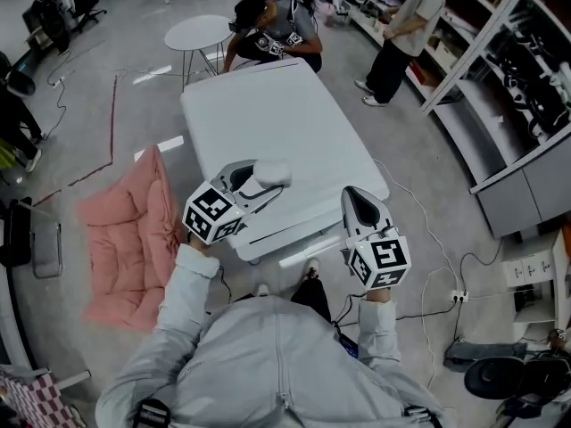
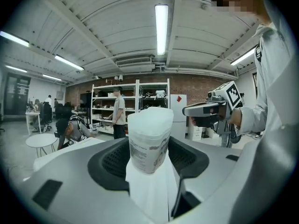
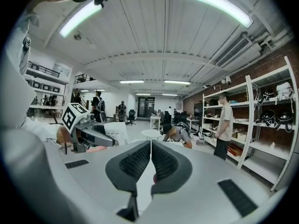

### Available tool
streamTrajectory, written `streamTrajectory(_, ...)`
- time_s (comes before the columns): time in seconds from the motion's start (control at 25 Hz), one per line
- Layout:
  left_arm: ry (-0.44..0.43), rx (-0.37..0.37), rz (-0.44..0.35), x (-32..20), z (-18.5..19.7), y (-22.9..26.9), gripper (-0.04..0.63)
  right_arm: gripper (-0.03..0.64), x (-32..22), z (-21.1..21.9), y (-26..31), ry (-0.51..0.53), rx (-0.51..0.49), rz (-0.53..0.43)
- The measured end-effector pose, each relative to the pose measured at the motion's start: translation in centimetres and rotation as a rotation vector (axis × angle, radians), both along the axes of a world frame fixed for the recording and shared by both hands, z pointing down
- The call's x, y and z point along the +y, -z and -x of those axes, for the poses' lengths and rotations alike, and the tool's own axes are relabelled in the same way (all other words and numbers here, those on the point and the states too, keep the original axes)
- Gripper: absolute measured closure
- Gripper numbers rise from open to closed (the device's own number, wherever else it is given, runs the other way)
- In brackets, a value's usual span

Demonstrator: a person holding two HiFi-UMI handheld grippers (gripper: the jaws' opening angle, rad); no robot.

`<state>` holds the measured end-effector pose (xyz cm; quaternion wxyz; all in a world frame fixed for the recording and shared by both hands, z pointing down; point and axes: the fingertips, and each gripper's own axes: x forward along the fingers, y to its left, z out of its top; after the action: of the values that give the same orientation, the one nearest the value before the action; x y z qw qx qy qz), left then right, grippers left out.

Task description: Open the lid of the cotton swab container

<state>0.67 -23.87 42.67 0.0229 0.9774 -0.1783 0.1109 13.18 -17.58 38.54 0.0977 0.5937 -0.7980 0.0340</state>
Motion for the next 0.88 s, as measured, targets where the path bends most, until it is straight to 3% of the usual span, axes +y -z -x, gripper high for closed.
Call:
streamTrajectory(0.44, 0.025, 0.024, -0.091, 1.5, 4.0, 5.0, 0.328, 0.581, 0.0, 4.0, 2.3, 0.053, 0.024, -0.050)
streamTrajectory(0.88, 0.002, -0.042, -0.053, 1.6, 3.4, 2.9, 0.330, 0.581, -0.8, 5.7, 2.7, 0.191, 0.052, -0.051)
